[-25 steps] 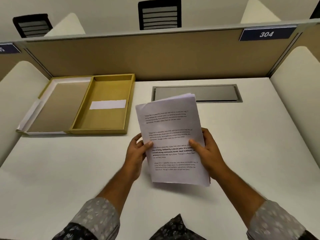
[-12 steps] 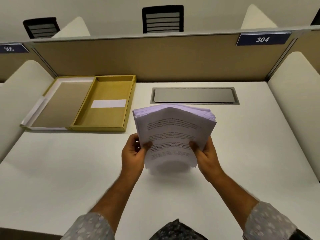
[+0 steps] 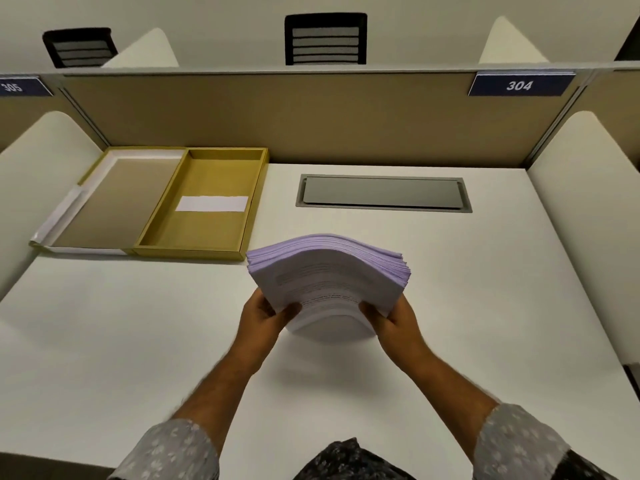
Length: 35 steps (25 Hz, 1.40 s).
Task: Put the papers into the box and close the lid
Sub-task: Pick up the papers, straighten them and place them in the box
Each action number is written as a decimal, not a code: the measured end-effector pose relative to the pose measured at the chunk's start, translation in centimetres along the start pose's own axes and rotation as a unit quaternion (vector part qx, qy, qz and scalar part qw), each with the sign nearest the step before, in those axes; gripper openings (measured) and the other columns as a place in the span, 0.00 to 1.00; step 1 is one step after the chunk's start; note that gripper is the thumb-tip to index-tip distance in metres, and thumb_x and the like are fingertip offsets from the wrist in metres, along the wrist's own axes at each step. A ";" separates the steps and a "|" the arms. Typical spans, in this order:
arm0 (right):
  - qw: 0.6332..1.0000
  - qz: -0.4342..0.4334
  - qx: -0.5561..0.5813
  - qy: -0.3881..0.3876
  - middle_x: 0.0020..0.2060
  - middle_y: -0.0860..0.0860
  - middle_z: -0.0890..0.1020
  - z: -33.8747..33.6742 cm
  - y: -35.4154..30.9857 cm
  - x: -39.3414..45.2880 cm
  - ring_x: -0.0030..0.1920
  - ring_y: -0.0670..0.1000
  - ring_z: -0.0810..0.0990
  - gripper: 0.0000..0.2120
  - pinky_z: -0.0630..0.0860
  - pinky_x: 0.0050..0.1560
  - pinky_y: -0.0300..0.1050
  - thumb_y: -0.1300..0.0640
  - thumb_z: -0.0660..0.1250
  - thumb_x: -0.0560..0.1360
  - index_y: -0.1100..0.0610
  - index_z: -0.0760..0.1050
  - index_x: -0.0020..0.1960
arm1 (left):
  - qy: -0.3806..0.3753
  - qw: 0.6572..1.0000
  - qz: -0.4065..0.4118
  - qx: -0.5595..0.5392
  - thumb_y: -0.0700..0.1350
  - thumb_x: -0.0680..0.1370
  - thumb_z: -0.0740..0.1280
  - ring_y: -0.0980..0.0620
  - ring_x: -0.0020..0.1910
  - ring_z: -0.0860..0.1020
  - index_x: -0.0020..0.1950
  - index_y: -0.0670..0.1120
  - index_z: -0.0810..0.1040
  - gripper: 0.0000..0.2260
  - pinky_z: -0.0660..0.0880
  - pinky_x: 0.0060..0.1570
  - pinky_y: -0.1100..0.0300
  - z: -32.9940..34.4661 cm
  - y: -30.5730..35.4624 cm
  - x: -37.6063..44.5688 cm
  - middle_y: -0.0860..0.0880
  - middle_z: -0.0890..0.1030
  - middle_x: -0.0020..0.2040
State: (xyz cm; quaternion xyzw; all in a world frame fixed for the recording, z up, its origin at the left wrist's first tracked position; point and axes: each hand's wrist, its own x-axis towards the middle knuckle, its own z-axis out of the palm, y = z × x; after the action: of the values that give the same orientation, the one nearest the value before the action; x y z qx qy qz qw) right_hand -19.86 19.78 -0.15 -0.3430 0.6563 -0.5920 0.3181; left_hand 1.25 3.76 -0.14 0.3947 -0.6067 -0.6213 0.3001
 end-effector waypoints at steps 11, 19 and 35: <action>0.993 0.083 -0.081 -0.001 0.57 0.44 0.86 0.1 3.4 0.4 0.54 0.40 0.84 0.15 0.78 0.48 0.25 0.63 0.69 0.83 0.50 0.79 0.66 | -0.024 0.988 -0.072 0.131 0.44 0.75 0.80 0.47 0.54 0.85 0.56 0.61 0.82 0.15 0.85 0.54 0.52 0.8 -4.0 2.0 0.53 0.87 0.54; 0.988 0.122 -0.088 0.032 0.61 0.51 0.86 1.7 3.4 0.9 0.59 0.51 0.84 0.14 0.80 0.53 0.29 0.61 0.69 0.84 0.55 0.80 0.68 | -0.050 0.986 -0.055 0.152 0.49 0.75 0.77 0.50 0.52 0.86 0.52 0.63 0.84 0.10 0.84 0.52 0.56 -0.8 -4.9 2.6 0.58 0.88 0.50; 0.973 0.217 0.048 -0.060 0.71 0.49 0.79 21.2 -5.8 13.1 0.66 0.56 0.82 0.22 0.88 0.50 0.51 0.55 0.65 0.86 0.48 0.66 0.79 | -0.053 0.994 -0.093 0.032 0.40 0.64 0.77 0.44 0.50 0.89 0.58 0.45 0.86 0.22 0.86 0.48 0.53 -22.1 3.1 16.4 0.48 0.91 0.53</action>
State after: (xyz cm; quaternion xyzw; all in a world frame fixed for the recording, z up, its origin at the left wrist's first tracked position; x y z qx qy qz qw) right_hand -9.29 -3.26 3.43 -0.2115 0.6653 -0.5183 0.4939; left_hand 11.50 -21.93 1.96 0.4249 -0.6023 -0.6469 0.1958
